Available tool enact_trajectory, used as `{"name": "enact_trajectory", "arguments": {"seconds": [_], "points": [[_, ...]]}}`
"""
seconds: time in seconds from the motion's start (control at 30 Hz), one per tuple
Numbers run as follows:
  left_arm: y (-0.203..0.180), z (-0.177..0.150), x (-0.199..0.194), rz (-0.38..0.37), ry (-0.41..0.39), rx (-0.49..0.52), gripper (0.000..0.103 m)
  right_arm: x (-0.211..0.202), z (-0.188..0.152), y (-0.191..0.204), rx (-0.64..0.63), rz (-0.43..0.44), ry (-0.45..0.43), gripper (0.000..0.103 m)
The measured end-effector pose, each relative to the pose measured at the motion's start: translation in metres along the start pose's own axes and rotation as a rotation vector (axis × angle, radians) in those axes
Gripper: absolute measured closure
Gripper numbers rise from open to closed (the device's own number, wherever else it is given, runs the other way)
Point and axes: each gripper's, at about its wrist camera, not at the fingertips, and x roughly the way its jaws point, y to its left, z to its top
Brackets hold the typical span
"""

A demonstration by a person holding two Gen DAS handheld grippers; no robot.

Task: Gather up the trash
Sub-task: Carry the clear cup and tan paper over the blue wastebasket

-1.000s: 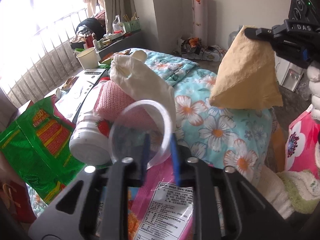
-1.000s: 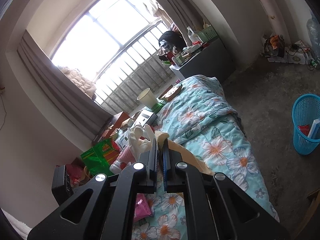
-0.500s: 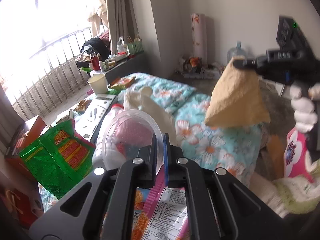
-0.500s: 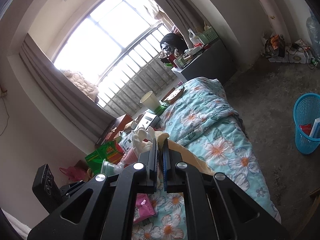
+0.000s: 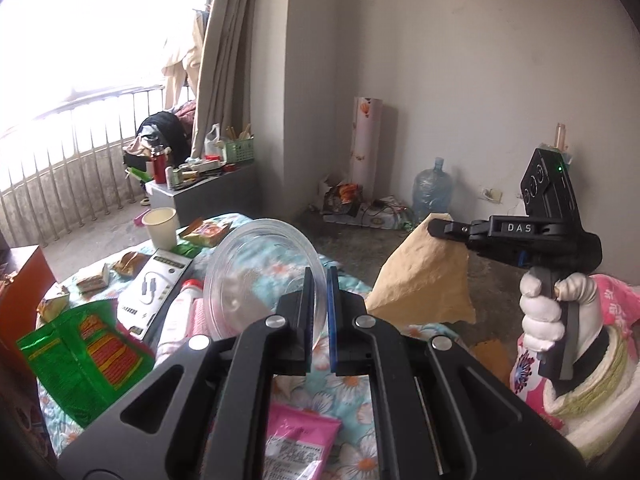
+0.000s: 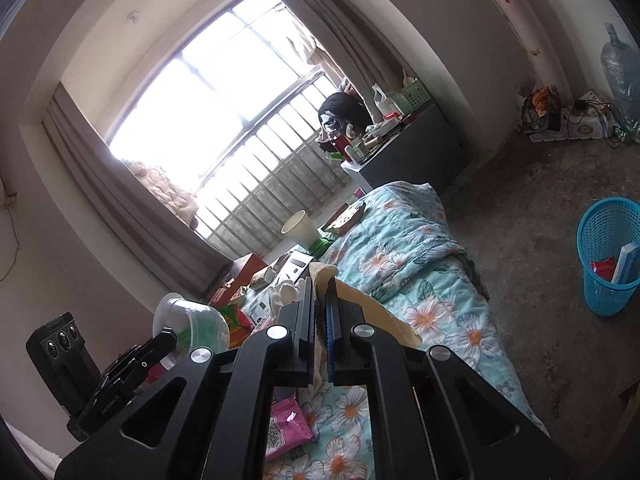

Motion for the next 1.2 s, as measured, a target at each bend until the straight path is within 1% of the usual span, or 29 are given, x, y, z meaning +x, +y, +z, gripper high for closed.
{"name": "enact_trajectory", "arguments": {"seconds": [0.27,0.4,0.73,0.93,1.07,1.2], "points": [[-0.033,0.018,0.020,-0.090,-0.020,0.047,0.099,-0.022,0.006,-0.020,0.036,-0.012,-0.062,0.098],[-0.048,0.027,0.038,-0.127,-0.024,0.070,0.099,-0.034,0.009,-0.032,0.057,-0.022,-0.092,0.098],[-0.088,0.041,0.087,-0.223,0.001,0.109,0.099,-0.068,0.017,-0.068,0.116,-0.068,-0.185,0.099],[-0.109,0.051,0.122,-0.284,0.032,0.113,0.099,-0.088,0.021,-0.095,0.157,-0.106,-0.242,0.099],[-0.131,0.059,0.151,-0.337,0.060,0.145,0.099,-0.102,0.030,-0.119,0.185,-0.134,-0.279,0.099],[-0.155,0.073,0.199,-0.393,0.109,0.159,0.099,-0.112,0.048,-0.150,0.212,-0.183,-0.318,0.099]]}}
